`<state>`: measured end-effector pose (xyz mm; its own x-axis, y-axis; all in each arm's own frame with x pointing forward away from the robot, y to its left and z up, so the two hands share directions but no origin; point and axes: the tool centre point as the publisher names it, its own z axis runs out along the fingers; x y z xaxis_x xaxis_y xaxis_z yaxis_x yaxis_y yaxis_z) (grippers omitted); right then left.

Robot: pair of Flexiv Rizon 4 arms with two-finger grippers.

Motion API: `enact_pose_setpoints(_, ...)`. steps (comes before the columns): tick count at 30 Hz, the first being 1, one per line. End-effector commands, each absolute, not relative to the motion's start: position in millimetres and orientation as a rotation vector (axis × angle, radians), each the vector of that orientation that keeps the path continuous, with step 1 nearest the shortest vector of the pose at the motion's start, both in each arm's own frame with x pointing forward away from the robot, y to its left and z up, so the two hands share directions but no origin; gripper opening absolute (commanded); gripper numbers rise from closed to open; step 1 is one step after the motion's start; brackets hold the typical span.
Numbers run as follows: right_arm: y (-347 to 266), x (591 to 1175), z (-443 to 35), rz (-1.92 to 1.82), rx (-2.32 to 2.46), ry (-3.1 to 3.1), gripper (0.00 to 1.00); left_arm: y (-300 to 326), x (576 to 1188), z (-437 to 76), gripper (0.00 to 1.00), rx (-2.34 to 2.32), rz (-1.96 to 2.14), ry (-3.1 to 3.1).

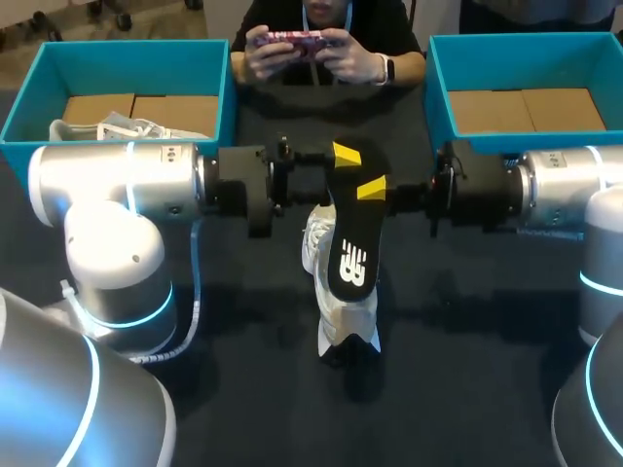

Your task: Take the shoe out of the shoebox, open the shoe tongue, remove and reinsert the insole, then place the shoe into the shoebox

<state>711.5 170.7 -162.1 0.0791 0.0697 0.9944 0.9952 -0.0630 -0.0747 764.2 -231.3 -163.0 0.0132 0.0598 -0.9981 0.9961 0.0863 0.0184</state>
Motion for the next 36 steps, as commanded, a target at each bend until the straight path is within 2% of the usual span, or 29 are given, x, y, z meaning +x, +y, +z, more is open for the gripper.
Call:
enact_pose_setpoints(1, 171.1, 711.0, -159.5, -1.156, -1.345, -1.182, 0.00, -231.2, 764.3, -163.3, 0.40, 1.191, -1.109, 1.272)
enact_pose_setpoints(5, 171.7, 711.3, -161.0, -1.154, -1.346, -1.180, 0.00, -232.5, 765.2, -164.3, 0.37, 1.178, -1.116, 1.278)
enact_pose_setpoints(18, 171.9, 714.6, -162.3, -1.168, -1.339, -1.183, 0.00, -237.3, 759.7, -165.0, 0.38, 1.190, -1.150, 1.276)
enact_pose_setpoints(21, 171.6, 714.2, -162.2, -1.170, -1.341, -1.183, 0.00, -238.5, 757.8, -165.3, 0.31, 1.199, -1.168, 1.273)
enact_pose_setpoints(23, 171.4, 713.8, -162.3, -1.171, -1.342, -1.182, 0.00, -239.5, 757.8, -164.7, 0.31, 1.200, -1.152, 1.269)
enact_pose_setpoints(26, 171.4, 713.7, -162.7, -1.174, -1.341, -1.181, 0.00, -241.3, 758.8, -163.4, 0.20, 1.192, -1.165, 1.273)
enact_pose_setpoints(32, 171.5, 714.2, -163.4, -1.177, -1.337, -1.182, 0.00, -242.2, 759.2, -164.5, 0.15, 1.188, -1.168, 1.277)
enact_pose_setpoints(34, 171.5, 713.5, -163.4, -1.179, -1.338, -1.181, 0.00, -242.5, 759.0, -164.9, 0.09, 1.188, -1.169, 1.278)
enact_pose_setpoints(36, 171.5, 713.1, -163.5, -1.180, -1.338, -1.181, 0.00, -243.1, 758.0, -165.7, 0.07, 1.194, -1.170, 1.279)
